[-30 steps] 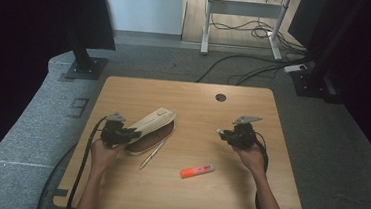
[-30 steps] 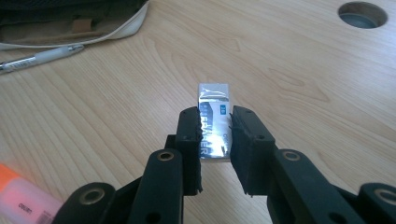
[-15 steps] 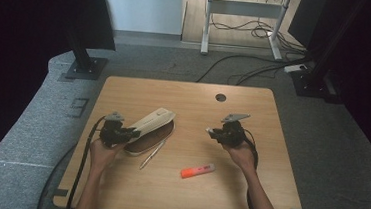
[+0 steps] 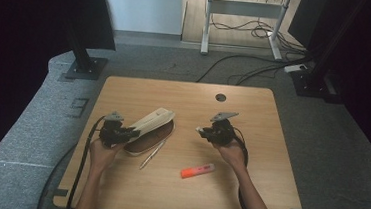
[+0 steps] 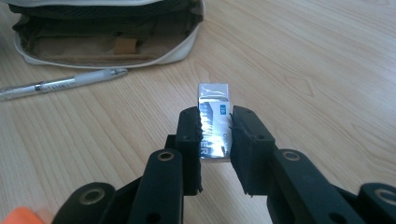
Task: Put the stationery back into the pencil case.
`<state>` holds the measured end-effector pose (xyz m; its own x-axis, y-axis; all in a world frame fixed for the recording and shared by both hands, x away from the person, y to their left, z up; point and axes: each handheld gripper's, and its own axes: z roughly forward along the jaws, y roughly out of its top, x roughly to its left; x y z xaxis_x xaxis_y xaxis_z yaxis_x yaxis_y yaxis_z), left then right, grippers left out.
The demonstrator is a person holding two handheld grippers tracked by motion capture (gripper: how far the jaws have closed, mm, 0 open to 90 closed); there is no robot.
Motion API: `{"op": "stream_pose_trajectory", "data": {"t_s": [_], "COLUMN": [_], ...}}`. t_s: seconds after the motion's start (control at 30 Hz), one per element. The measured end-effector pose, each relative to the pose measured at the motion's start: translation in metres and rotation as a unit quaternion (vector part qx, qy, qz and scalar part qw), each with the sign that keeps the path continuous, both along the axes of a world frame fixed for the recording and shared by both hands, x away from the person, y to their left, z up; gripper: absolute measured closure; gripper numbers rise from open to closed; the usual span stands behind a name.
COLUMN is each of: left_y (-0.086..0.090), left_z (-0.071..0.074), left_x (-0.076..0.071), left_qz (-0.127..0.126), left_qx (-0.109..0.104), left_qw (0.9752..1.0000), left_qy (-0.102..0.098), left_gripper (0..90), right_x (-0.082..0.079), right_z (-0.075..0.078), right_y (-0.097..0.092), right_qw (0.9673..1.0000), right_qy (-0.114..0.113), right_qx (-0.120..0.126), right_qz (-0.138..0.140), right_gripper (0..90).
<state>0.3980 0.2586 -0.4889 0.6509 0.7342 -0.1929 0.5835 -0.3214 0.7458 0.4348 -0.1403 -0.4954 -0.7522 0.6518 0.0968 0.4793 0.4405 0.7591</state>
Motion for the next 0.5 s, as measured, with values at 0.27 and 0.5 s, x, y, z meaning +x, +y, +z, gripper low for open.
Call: {"op": "stream_pose_trajectory", "data": {"t_s": [0.27, 0.5], "left_y": [0.001, 0.002], "left_z": [0.001, 0.002], "left_x": [-0.001, -0.001], "left_qz": [0.001, 0.001], "left_qx": [-0.002, -0.002], "left_qw": [1.0000, 1.0000], "left_qy": [-0.001, -0.002], "left_gripper": [74.9, 74.9], "right_x": [0.005, 0.008], "right_z": [-0.002, -0.003], "right_y": [0.021, 0.039], "right_qw": [0.9999, 0.9996], "right_qy": [-0.002, -0.003], "right_qx": [-0.005, -0.008], "right_qz": [0.015, 0.026], "right_gripper": [71.7, 71.7]}}
